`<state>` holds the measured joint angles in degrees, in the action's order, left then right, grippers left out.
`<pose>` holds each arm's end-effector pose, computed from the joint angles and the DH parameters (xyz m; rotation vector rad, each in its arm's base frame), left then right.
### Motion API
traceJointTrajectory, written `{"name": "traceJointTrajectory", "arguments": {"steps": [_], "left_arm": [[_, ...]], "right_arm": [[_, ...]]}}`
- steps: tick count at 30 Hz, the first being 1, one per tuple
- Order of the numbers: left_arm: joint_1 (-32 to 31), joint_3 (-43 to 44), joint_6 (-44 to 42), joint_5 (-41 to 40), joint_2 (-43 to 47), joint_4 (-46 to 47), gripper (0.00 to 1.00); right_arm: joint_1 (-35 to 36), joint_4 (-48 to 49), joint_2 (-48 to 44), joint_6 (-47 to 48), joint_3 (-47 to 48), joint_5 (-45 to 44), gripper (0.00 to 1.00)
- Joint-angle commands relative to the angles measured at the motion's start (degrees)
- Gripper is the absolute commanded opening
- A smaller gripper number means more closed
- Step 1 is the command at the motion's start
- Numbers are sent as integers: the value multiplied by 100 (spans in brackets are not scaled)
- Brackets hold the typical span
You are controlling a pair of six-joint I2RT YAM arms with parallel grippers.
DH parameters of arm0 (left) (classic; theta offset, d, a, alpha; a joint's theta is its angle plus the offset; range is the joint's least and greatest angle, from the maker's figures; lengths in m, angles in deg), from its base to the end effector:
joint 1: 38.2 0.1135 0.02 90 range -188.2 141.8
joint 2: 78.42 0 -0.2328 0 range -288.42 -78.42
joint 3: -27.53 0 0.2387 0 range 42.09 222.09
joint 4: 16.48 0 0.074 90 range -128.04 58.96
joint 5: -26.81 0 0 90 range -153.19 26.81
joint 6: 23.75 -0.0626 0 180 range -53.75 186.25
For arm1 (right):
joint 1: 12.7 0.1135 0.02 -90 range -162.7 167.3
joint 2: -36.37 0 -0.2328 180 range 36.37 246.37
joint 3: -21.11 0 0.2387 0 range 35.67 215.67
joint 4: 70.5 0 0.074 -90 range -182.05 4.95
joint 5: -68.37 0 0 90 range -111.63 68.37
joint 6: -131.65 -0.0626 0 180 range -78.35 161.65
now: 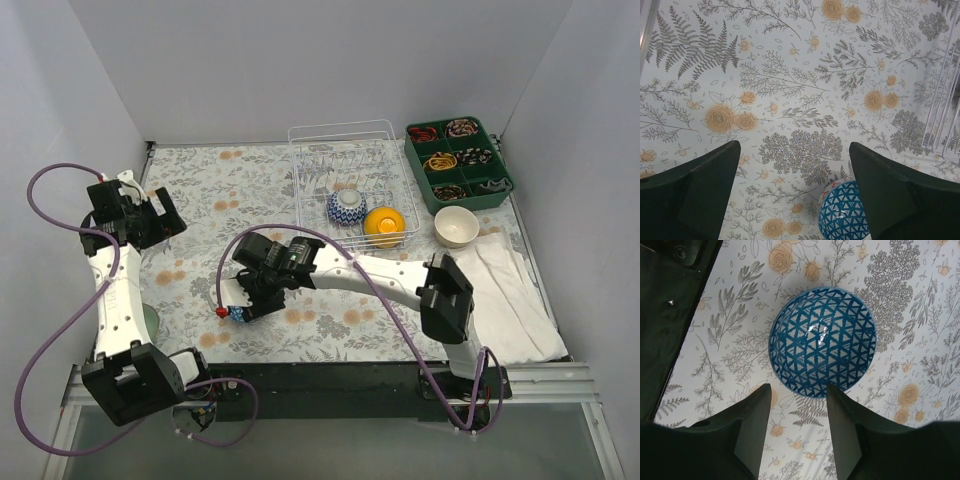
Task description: Load the bowls into the dish rack
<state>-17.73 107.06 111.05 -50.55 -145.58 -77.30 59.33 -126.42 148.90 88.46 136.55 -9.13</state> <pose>0.2412 0.0754 0.2781 -1.2290 2.1092 -0.4590 0.1194 0.4121 0.2327 -2.2174 1.2030 0.4535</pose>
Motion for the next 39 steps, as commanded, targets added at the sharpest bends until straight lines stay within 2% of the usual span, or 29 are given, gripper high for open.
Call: {"name": "traceJointTrajectory", "arguments": {"steps": [1,9,20,24,29,33,37,39], "left_arm": [[45,279,-208,19,413,-173,91],[89,244,-296,-183,554,-103,91],[150,315,-314,-139,546,-111,92],[159,332,-322,-122,563,-138,92],[159,341,-314,36,572,-155,91],[159,402,-235,194,537,-146,91],[159,552,-252,493,484,-103,89],[159,613,-374,887,510,29,85]], "right_arm": [[48,181,181,267,406,341,56],[320,190,304,426,-51,509,55],[338,454,1095,206,301,43,50],[338,489,1096,92,318,-80,32],[347,586,648,-84,73,-370,25],[356,568,358,-75,-331,-528,1],[321,401,-220,-338,-341,-713,1],[111,227,-503,-995,-149,-670,1]]}}
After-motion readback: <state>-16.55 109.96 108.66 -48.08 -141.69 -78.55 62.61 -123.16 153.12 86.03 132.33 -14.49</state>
